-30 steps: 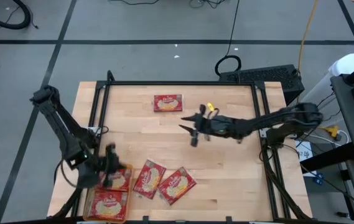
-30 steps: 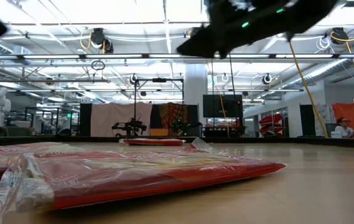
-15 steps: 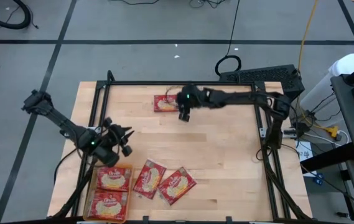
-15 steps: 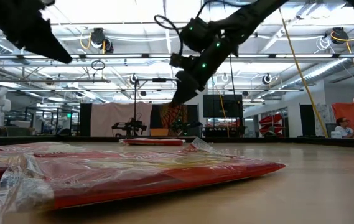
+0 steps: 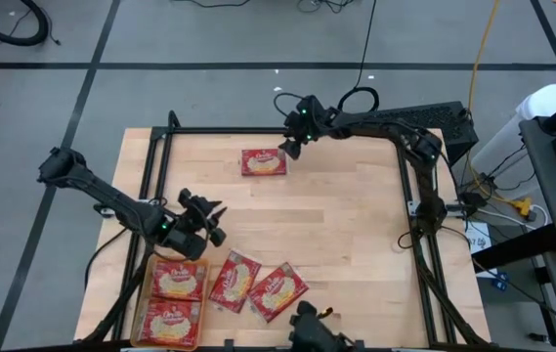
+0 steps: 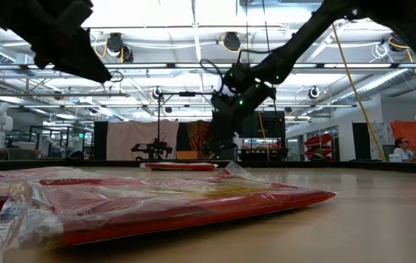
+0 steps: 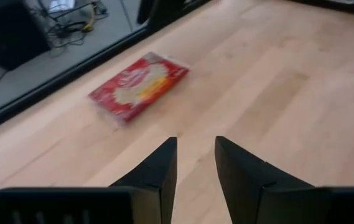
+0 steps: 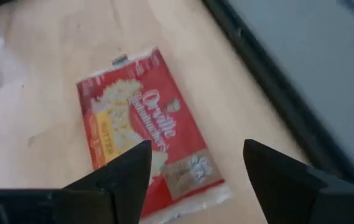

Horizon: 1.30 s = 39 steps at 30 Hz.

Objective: Sort popcorn bags into baskets
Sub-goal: Put the red popcorn bag into the orange bin

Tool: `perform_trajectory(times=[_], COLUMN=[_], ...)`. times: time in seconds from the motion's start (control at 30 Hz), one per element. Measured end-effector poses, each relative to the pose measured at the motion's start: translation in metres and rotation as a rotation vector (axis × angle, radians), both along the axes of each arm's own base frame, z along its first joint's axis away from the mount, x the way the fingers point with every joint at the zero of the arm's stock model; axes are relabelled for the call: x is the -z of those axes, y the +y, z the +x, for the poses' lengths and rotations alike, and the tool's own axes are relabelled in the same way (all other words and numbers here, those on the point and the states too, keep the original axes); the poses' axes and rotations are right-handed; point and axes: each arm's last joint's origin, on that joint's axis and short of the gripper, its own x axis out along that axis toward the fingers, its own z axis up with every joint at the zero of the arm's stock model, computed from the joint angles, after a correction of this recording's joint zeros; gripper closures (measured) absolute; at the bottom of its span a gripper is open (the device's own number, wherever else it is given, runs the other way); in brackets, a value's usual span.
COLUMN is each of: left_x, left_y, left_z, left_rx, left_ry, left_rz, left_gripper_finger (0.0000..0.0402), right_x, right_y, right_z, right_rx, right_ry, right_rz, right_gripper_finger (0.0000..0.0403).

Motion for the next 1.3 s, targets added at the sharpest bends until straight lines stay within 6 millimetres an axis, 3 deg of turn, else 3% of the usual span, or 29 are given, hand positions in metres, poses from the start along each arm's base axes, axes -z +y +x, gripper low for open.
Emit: perform_trajectory(times=[0.2,0.4,0.67,0.87,1.0,1.3], left_x=[0.007,0.008,0.009,0.007,0.007,0.008], left_y=[-0.008,-0.003,0.008,0.007,0.007,0.005], left_z=[0.017,0.022,0.027,0.03,0.03,0.029], left_rx=[0.056,0.052,0.052,0.075,0.075,0.113], left_ry=[-0.011,0.01,0.044,0.023,0.023,0.045], left_rz=[0.021,0.029,0.013,-0.016,-0.017,-0.025], left_gripper_finger=[0.0289,0.0289,0.0289,0.0289,0.0289,0.0289], right_x=[0.028,0.043,0.047,0.05,0.052,0.027], right_y=[-0.003,-0.005,0.001,0.02,0.035,0.05], right_z=[0.002,0.003,0.001,0.004,0.008,0.004], right_rx=[0.076,0.13,0.132,0.093,0.105,0.199], right_ry=[0.019,0.056,0.104,0.207,0.319,0.359], right_rz=[0.179,0.219,0.257,0.289,0.202,0.164], right_gripper_finger=[0.0168,0.0171,0.019,0.0222,0.0238,0.0231])
